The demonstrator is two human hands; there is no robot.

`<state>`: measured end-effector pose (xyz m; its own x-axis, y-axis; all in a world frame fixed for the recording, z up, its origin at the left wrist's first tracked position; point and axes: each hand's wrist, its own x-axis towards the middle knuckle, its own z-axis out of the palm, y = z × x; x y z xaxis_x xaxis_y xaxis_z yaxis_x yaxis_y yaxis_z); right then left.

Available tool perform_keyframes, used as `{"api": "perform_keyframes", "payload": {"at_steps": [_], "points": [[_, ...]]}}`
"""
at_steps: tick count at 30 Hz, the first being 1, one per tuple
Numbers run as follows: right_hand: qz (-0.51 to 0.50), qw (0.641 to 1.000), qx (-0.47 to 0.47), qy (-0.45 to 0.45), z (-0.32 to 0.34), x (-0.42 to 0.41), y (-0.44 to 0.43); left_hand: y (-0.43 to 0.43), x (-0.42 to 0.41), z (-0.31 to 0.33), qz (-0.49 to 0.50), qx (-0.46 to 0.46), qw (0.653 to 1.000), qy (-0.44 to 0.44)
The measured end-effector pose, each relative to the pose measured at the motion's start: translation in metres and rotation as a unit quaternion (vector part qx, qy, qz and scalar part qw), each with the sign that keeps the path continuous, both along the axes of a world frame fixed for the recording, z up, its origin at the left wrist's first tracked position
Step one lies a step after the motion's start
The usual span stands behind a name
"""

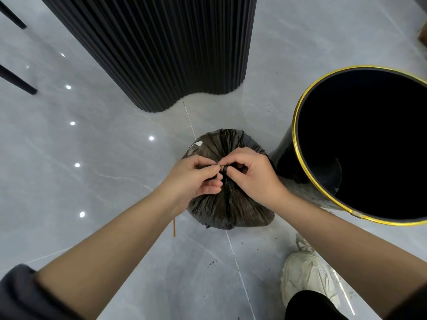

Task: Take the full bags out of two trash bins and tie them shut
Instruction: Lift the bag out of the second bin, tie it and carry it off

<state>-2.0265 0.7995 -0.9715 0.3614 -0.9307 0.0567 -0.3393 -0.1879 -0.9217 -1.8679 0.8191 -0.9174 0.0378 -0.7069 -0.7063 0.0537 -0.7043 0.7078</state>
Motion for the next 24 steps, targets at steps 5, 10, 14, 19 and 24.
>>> {"api": "perform_keyframes", "payload": {"at_steps": [5, 10, 14, 19, 24], "points": [[-0.002, 0.995, 0.09, -0.03, 0.003, 0.0, -0.005, 0.004, 0.005, -0.007, -0.12, -0.258, 0.93, -0.232], [-0.001, 0.99, 0.126, -0.06, 0.006, 0.0, -0.003, 0.003, 0.021, -0.015, -0.328, -0.461, 0.724, -0.395], [-0.043, 0.989, 0.13, -0.059, 0.007, 0.0, -0.002, 0.006, 0.014, -0.011, -0.243, -0.423, 0.785, -0.382], [-0.115, 0.982, 0.138, -0.066, 0.011, 0.005, 0.003, 0.012, 0.004, -0.007, -0.15, -0.357, 0.817, -0.427], [-0.171, 0.973, 0.145, -0.057, 0.015, 0.011, 0.009, 0.013, -0.012, -0.013, -0.151, -0.303, 0.868, -0.363]]}}
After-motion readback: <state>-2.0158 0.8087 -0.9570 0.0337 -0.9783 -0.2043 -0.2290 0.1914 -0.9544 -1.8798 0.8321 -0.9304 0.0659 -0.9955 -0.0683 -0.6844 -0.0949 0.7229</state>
